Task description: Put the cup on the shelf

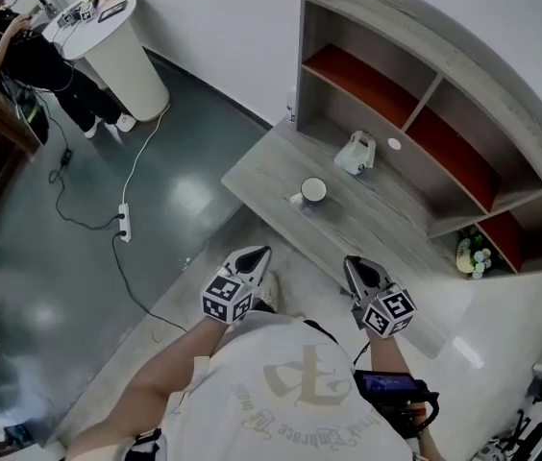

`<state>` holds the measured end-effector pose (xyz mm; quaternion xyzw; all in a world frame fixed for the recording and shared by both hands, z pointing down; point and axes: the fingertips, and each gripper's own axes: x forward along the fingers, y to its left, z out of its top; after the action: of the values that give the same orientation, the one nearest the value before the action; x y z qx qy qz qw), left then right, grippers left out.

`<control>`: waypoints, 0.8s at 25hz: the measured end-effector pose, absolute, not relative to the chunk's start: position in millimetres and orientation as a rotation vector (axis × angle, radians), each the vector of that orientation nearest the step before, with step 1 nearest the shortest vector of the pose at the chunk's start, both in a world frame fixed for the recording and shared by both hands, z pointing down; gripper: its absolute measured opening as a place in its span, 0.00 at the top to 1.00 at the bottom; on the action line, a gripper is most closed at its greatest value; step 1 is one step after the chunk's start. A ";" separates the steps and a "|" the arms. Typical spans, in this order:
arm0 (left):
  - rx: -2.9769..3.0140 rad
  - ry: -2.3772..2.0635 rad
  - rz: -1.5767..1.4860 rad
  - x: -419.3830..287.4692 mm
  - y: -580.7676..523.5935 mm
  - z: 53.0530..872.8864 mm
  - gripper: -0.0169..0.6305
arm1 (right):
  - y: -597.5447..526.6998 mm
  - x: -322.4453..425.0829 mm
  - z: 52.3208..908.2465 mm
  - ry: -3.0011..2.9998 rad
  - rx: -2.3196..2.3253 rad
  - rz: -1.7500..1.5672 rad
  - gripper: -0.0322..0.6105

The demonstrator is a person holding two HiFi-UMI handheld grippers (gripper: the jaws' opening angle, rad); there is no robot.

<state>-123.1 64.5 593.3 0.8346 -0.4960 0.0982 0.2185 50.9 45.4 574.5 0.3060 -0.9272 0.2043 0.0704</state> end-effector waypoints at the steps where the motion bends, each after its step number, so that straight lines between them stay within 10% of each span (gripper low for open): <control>1: 2.315 -1.361 0.272 -125.5 56.8 594.2 0.97 | 39.4 48.6 574.5 -2.782 0.930 0.610 0.94; 20: 2.445 -1.130 0.312 -155.6 -40.1 594.7 0.97 | -30.9 18.4 578.0 -2.667 1.199 0.632 0.94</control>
<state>-155.6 -40.1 594.7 0.8809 -0.4073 0.1126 0.2134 18.4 -30.9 578.0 0.3998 -0.8890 0.2105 0.0748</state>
